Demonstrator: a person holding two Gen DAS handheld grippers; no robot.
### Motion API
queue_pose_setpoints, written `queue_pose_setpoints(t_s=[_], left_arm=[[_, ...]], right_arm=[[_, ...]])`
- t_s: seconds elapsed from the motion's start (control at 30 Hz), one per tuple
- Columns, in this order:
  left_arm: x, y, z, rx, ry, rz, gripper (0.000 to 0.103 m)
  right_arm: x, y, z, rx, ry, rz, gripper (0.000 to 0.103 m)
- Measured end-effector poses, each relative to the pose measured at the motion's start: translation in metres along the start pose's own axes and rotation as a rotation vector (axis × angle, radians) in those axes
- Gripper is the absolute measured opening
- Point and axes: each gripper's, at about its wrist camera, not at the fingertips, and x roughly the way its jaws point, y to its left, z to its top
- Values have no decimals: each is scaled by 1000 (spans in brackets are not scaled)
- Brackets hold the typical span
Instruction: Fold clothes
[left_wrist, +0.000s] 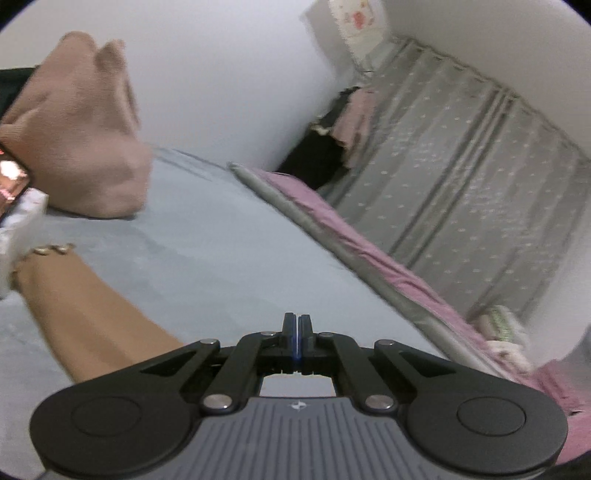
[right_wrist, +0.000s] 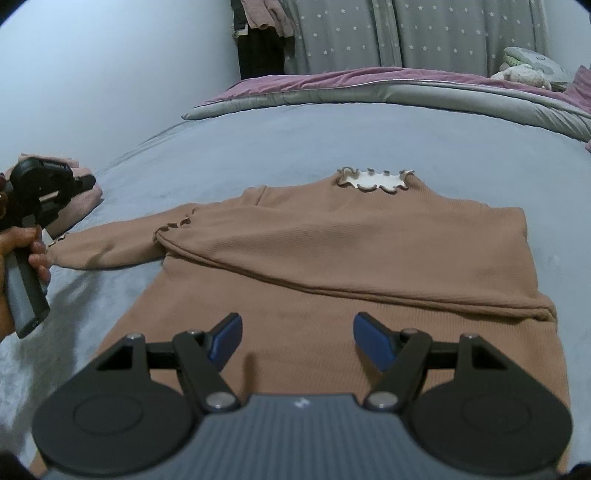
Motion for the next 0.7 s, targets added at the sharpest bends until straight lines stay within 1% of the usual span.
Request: queue_pose_setpoints(t_s=[0.23,0.33,0.7], left_arm=[[1,-15,2,-56,40,-171,0],[2,-23,0,-68,62,-231,0],[6,-57,-16,-28,189,-413,0]], right_arm=[[-1,-1,0,5,-6,1,69],[-1,-1,1,8,-10,2,70],[-4,-2,4,17,-23,2,70]])
